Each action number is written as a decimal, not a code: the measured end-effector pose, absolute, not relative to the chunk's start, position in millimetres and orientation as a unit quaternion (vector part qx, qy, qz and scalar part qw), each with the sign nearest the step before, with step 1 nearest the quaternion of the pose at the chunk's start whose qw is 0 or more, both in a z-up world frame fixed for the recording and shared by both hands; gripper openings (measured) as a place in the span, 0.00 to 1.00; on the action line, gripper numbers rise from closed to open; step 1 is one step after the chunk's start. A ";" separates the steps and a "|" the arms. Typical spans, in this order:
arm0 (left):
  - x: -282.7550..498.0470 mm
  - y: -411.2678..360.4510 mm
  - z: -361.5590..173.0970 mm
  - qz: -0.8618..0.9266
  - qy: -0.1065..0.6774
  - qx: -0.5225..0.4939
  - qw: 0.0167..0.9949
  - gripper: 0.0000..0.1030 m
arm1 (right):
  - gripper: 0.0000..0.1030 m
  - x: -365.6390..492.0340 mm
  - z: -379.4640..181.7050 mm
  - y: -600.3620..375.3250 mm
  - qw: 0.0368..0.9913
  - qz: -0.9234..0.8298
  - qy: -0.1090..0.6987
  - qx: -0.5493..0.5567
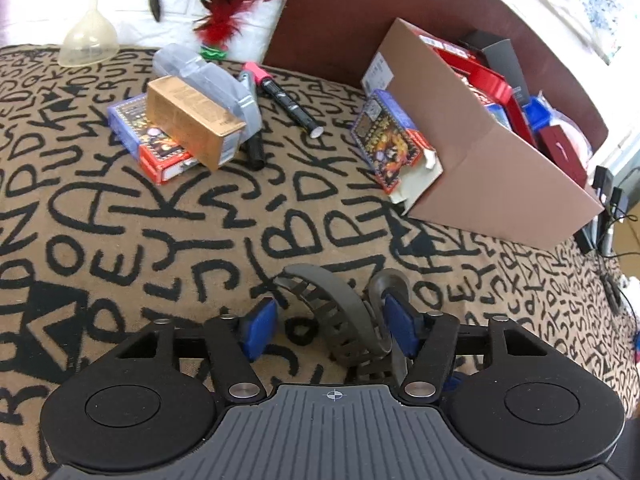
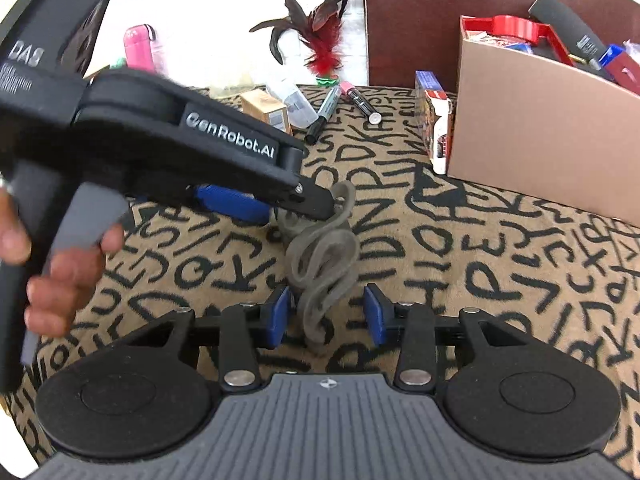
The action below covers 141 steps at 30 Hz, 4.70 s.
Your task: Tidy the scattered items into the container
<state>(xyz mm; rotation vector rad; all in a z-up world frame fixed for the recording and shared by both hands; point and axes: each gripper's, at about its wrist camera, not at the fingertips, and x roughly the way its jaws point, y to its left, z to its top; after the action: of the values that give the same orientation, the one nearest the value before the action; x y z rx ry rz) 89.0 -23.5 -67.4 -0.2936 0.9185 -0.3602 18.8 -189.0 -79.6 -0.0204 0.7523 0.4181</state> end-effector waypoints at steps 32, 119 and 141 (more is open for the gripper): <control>218.4 -213.1 74.5 -0.280 0.291 -0.037 0.914 0.85 | 0.35 120.2 43.9 -316.0 0.978 0.047 0.200 0.022; 165.9 89.4 -70.7 -0.165 0.381 -0.160 0.895 0.79 | 0.71 130.6 -76.7 -62.4 0.892 0.280 0.352 -0.043; 5.9 35.1 -67.4 -0.178 0.427 -0.174 0.869 0.78 | 0.60 -24.3 -58.9 -176.3 0.906 0.222 0.360 -0.008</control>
<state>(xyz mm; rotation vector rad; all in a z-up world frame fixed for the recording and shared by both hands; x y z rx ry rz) 5.9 35.1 -67.4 -0.3638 0.8929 -0.3732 -24.3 -176.3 -58.9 -0.0170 0.7428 0.4591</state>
